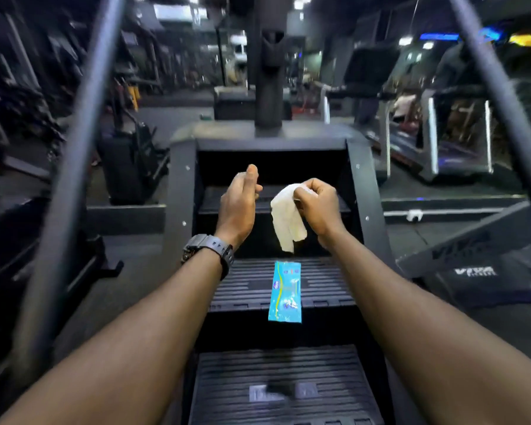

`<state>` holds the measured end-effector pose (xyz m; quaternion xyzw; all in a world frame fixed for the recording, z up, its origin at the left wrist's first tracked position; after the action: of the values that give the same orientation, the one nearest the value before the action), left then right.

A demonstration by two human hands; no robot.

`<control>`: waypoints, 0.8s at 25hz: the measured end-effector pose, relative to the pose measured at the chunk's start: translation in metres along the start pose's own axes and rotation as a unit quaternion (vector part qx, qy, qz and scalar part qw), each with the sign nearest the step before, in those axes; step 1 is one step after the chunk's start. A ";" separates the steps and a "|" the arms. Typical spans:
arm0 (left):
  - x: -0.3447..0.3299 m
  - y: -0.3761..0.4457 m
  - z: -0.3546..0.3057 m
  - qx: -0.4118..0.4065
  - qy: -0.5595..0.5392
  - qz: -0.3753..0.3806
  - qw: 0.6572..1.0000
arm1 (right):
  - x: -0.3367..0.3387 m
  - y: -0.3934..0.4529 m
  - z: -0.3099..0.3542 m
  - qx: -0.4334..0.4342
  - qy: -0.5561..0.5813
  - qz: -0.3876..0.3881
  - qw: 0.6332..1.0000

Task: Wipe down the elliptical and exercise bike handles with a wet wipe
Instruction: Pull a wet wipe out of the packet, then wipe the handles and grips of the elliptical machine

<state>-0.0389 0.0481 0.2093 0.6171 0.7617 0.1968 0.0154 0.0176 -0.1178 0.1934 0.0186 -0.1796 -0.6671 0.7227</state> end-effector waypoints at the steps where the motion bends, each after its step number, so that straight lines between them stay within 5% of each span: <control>1: 0.015 -0.008 -0.030 -0.027 0.009 -0.015 0.999 | 0.001 -0.010 0.037 0.029 -0.013 -0.005 0.999; 9: 0.129 -0.100 -0.230 -0.182 0.090 -0.126 0.971 | -0.013 -0.094 0.266 0.223 0.002 0.010 0.975; 20: 0.315 -0.301 -0.254 -0.114 0.187 -0.264 0.939 | -0.182 -0.259 0.366 0.287 0.023 0.169 0.943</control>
<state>-0.4625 0.2269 0.4166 0.3401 0.8590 0.3827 -0.0059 -0.3425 0.1088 0.4237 0.2097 -0.3471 -0.4551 0.7927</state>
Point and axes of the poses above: each hand's wrist, its own y-axis towards the middle knuckle, its own x-axis out of the back of the hand, z = x × y, the point moved 3 cm from there along y, towards the middle knuckle, and after that the axes turned 9 degrees about z, right-handed, at the moved point
